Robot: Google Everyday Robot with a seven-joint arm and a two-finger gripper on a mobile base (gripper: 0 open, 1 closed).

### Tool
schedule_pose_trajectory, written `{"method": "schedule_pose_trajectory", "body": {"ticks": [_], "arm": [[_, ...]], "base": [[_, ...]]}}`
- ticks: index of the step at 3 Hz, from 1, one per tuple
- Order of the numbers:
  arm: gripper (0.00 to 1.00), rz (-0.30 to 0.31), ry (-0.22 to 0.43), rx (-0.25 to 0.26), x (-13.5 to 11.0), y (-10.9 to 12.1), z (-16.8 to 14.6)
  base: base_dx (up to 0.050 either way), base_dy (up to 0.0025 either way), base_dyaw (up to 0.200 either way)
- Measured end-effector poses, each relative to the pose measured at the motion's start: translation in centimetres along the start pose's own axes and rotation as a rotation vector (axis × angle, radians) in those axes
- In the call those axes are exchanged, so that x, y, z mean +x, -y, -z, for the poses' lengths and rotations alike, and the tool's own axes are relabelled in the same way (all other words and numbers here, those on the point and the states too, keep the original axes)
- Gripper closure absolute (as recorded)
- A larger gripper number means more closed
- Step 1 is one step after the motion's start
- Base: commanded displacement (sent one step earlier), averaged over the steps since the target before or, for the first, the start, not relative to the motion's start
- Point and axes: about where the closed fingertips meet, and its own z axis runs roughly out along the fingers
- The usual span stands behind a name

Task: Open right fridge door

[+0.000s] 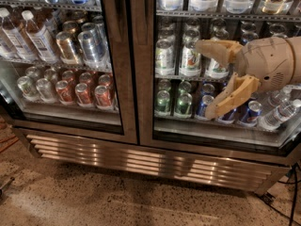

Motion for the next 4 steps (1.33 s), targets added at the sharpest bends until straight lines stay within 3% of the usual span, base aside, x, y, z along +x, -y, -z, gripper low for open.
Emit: {"method": "schedule_pose_trajectory", "body": {"ticks": [2,4], "arm": [[0.00,0.027,0.027,0.138,-0.52,-0.15,0.13],[0.00,0.021,0.061,0.126,-0.80,-0.24,-0.07]], "base": [[0.000,0.00000,0.000],[0.000,0.00000,0.000]]}}
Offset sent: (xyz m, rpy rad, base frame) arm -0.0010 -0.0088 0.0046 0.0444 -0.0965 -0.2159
